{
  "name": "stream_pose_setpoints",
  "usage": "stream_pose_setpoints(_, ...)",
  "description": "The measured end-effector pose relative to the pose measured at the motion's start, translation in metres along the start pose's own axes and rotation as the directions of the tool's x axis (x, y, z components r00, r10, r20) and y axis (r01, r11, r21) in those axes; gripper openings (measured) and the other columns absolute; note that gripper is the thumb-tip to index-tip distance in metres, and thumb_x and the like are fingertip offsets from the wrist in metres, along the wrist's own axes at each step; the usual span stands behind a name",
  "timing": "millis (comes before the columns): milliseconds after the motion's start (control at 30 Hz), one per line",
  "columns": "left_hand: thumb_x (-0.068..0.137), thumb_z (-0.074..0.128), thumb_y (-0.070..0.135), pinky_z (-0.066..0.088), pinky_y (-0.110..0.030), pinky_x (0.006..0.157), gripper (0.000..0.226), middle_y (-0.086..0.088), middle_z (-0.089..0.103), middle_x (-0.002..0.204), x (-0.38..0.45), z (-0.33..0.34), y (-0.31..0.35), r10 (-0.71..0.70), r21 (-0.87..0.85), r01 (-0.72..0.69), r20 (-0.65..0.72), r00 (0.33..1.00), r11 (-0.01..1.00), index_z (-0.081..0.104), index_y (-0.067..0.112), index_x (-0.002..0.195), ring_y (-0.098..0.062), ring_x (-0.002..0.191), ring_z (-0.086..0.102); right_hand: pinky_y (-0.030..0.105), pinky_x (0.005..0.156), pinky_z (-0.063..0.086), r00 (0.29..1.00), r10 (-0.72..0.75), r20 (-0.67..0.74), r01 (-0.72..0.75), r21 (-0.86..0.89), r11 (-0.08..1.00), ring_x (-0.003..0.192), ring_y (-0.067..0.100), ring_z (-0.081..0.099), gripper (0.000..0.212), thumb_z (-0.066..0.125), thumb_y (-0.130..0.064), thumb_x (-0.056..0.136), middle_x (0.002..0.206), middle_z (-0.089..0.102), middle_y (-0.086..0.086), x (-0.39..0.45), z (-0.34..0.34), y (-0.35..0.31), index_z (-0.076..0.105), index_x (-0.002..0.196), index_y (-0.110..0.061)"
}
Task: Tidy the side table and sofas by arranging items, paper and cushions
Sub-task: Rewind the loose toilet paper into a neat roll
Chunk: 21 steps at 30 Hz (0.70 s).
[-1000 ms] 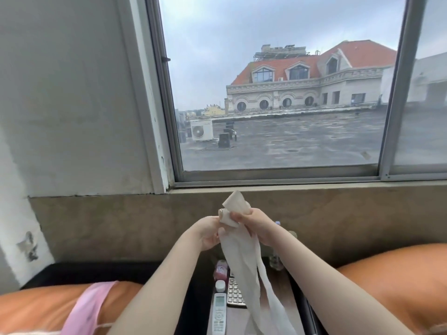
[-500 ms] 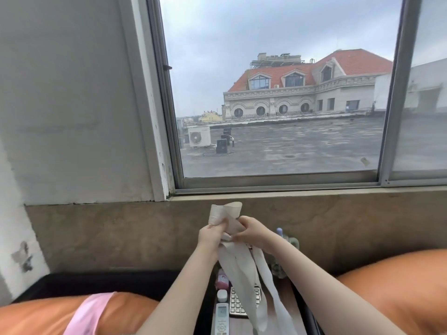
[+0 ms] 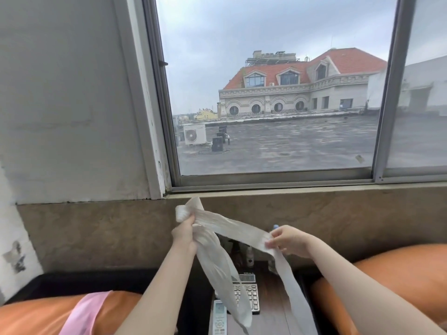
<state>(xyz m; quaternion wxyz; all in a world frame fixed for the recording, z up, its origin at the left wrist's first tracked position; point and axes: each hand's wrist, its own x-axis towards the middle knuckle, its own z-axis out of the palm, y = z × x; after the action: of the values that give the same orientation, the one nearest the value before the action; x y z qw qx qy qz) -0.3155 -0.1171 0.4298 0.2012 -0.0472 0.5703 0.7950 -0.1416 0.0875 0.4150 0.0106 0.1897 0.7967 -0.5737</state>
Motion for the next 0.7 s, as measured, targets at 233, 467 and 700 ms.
stream_pose_setpoints(233, 0.088, 0.063, 0.041, 0.052, -0.044, 0.092, 0.051, -0.019, 0.066, 0.101, -0.015, 0.034, -0.022, -0.125, 0.068, 0.116, 0.148, 0.981, 0.991, 0.056, 0.0, 0.117, -0.033, 0.091, 0.066, 0.018, 0.057, 0.044, 0.961, -0.272, -0.047, 0.274, 0.051, 0.96, 0.055, 0.005, 0.052, 0.023, 0.055, -0.004, 0.09, 0.061, 0.058, -0.006, 0.01, 0.034, -0.094, 0.067, 0.073, -0.014)
stream_pose_setpoints(467, 0.084, 0.068, 0.023, 0.054, -0.035, 0.076, 0.031, -0.022, 0.063, 0.103, -0.043, 0.046, -0.026, 0.031, 0.005, -0.038, 0.45, 0.892, 0.999, 0.057, 0.0, 0.101, -0.028, 0.086, 0.064, 0.023, 0.06, 0.04, 0.876, -0.338, -0.343, 0.306, -0.146, 0.941, 0.057, 0.007, 0.047, 0.021, 0.064, -0.001, 0.077, 0.054, 0.055, -0.007, 0.032, 0.052, -0.105, 0.067, 0.063, -0.016)
stream_pose_setpoints(700, 0.092, 0.053, -0.001, 0.054, -0.022, 0.051, 0.016, -0.009, 0.066, 0.067, -0.035, 0.045, -0.013, 0.065, 0.002, -0.072, 0.395, 0.916, 0.997, 0.062, 0.001, 0.08, -0.014, 0.052, 0.065, 0.035, 0.087, 0.05, 0.973, -0.228, 0.047, 0.208, 0.264, 0.942, 0.112, 0.021, 0.059, 0.052, 0.069, -0.034, 0.079, 0.118, 0.062, 0.001, 0.021, 0.035, -0.05, 0.051, 0.126, -0.02)
